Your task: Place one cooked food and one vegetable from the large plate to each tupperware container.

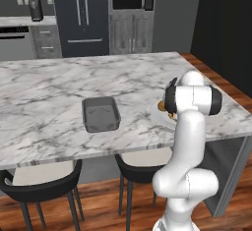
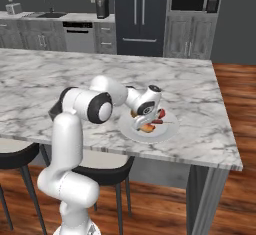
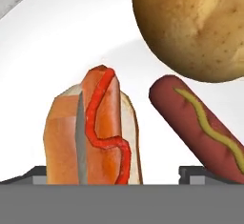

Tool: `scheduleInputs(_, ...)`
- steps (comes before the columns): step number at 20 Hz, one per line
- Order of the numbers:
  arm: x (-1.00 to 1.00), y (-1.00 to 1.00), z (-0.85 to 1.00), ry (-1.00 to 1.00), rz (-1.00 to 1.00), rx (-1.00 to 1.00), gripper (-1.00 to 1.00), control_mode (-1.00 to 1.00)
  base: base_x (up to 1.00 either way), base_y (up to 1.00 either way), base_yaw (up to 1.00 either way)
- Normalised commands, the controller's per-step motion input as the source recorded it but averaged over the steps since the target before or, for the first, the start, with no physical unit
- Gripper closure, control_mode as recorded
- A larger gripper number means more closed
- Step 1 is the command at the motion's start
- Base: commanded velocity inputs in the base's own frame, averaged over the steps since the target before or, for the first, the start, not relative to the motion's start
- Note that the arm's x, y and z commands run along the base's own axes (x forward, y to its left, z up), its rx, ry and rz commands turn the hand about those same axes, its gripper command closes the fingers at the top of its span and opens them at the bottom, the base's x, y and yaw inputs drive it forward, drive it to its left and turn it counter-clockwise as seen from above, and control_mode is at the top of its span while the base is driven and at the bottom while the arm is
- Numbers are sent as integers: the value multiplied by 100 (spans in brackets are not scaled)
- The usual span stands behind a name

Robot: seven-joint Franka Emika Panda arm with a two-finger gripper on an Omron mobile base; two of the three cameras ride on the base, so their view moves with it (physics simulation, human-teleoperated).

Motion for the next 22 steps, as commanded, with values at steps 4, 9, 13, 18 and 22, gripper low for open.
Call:
scheduleInputs(4,-2,-5,-98,2,9,0,-100,-100,0,0,0)
scheduleInputs(9,-71,0,-66,0,8,0,100,-100,0,0,0)
scheduleInputs(13,-99,0,-8,-10,1,1,100,-100,0,0,0)
scheduleInputs(18,-49,22,53,-6,0,0,100,-100,0,0,0)
scheduleInputs(22,-24,79,96,-2,0,0,100,-100,0,0,0)
